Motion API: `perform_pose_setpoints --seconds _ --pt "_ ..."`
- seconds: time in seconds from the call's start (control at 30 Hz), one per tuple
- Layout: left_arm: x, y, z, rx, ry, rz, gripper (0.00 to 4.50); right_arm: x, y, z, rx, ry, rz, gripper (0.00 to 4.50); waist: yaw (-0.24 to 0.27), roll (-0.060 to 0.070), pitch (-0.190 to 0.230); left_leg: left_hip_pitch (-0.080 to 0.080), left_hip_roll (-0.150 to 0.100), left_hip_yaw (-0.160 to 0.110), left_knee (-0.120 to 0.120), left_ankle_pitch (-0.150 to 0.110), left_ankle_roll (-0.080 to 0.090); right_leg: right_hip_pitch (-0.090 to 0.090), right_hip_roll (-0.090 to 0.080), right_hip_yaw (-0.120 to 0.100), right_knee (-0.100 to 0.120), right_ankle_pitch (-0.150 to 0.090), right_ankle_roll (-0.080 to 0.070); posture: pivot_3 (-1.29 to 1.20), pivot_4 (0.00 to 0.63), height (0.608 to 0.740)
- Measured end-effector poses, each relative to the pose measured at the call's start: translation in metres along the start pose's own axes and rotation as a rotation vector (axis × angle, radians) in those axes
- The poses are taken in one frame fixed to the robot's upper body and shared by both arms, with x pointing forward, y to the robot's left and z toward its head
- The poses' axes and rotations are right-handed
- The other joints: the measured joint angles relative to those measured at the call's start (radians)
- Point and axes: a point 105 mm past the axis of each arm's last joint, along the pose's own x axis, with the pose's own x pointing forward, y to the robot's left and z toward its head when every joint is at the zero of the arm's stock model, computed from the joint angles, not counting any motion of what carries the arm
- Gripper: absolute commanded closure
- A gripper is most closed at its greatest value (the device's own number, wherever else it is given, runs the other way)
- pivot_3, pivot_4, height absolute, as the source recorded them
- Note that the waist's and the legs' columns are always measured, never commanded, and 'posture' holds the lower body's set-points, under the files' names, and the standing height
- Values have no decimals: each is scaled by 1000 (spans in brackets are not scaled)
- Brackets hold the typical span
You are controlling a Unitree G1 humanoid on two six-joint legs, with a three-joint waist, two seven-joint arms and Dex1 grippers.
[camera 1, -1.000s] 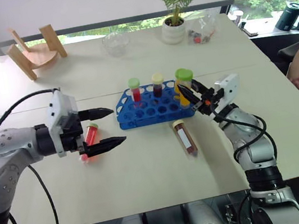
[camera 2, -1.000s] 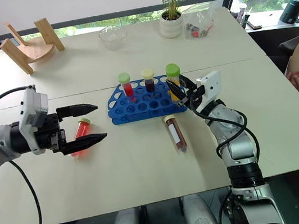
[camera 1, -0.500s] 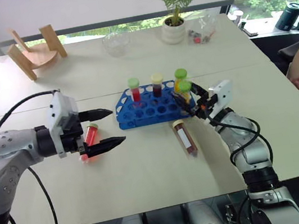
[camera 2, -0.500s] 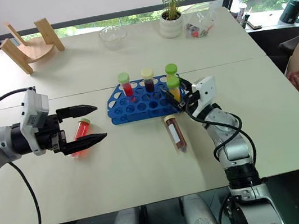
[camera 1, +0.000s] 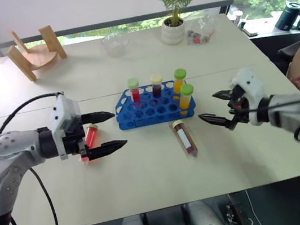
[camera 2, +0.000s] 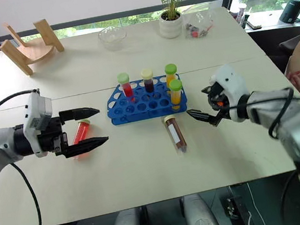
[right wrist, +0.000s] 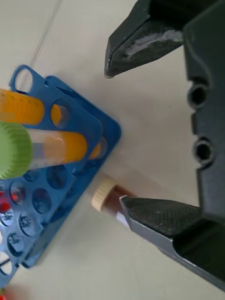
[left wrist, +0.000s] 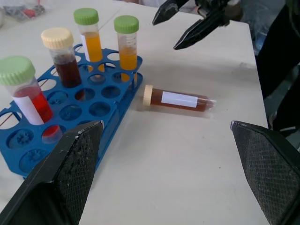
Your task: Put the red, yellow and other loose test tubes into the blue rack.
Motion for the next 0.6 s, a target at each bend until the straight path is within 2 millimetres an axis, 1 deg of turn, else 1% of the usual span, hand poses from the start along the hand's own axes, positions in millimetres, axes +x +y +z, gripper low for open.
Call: perform_pose_setpoints --seconds 0.03,0.1,0.23,0.33,0.43,0.6 --pt "3 0 1 6 -4 -7 0 2 5 2 42 62 50 54 1 0 0 0 0 0 0 0 0 0 0 0 0 0 0 0 150 740" --pt "7 0 0 12 -12 -20 0 9 10 -1 120 154 116 54 3 -1 0 -1 0 0 0 0 0 0 -1 0 -1 0 0 0 150 740" --pt "8 3 -2 9 -16 -13 0 30 12 -10 219 295 168 54 3 -1 0 -4 -1 1 0 0 0 -2 -2 0 -3 1 2 0 150 740" --pt "11 1 -2 11 -24 -22 0 41 17 -10 243 338 193 54 3 -1 0 -4 -1 1 0 -1 1 -3 -2 0 -3 1 3 0 150 740" --pt "13 1 -3 6 -28 -20 0 49 18 -4 257 350 185 54 2 -1 0 -5 -1 1 -1 -1 1 -3 -2 0 -3 1 3 0 150 740" --pt "14 0 -4 3 -28 -14 0 63 25 -4 266 369 167 54 1 -1 0 -4 -1 1 0 -1 1 -3 -2 0 -2 1 3 0 150 740"
